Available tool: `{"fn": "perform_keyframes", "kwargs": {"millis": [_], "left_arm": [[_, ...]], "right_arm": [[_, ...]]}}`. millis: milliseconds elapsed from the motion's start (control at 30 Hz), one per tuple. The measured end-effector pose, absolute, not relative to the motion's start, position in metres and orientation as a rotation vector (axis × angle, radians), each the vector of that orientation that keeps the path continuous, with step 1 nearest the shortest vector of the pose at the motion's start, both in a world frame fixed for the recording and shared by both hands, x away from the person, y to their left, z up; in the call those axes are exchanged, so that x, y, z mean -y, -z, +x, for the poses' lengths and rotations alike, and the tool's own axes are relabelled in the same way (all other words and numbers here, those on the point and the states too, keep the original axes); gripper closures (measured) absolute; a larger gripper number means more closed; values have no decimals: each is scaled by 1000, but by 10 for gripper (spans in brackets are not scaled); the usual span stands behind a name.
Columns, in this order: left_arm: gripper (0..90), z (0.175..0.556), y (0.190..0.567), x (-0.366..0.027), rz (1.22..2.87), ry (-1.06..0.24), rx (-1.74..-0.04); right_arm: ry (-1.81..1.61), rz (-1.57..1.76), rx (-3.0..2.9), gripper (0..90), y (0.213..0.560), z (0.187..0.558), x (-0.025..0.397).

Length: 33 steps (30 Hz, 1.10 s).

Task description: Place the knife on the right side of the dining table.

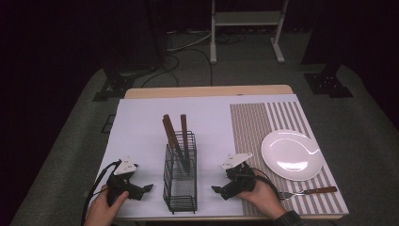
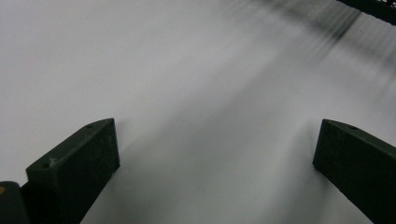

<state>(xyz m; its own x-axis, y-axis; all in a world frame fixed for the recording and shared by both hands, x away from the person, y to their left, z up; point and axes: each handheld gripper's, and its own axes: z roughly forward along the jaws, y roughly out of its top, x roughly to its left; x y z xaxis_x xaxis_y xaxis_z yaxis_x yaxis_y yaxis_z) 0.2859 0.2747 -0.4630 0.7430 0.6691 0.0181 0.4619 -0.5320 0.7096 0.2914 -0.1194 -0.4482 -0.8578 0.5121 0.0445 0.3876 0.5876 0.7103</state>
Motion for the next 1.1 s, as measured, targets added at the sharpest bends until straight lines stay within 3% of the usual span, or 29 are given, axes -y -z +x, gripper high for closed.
{"fn": "perform_keyframes", "kwargs": {"millis": [1100], "left_arm": [[0, 286, 463, -275, 2227, -373, -850]], "right_arm": [[-1270, 757, -2550, 64, 398, 308, 123]]}}
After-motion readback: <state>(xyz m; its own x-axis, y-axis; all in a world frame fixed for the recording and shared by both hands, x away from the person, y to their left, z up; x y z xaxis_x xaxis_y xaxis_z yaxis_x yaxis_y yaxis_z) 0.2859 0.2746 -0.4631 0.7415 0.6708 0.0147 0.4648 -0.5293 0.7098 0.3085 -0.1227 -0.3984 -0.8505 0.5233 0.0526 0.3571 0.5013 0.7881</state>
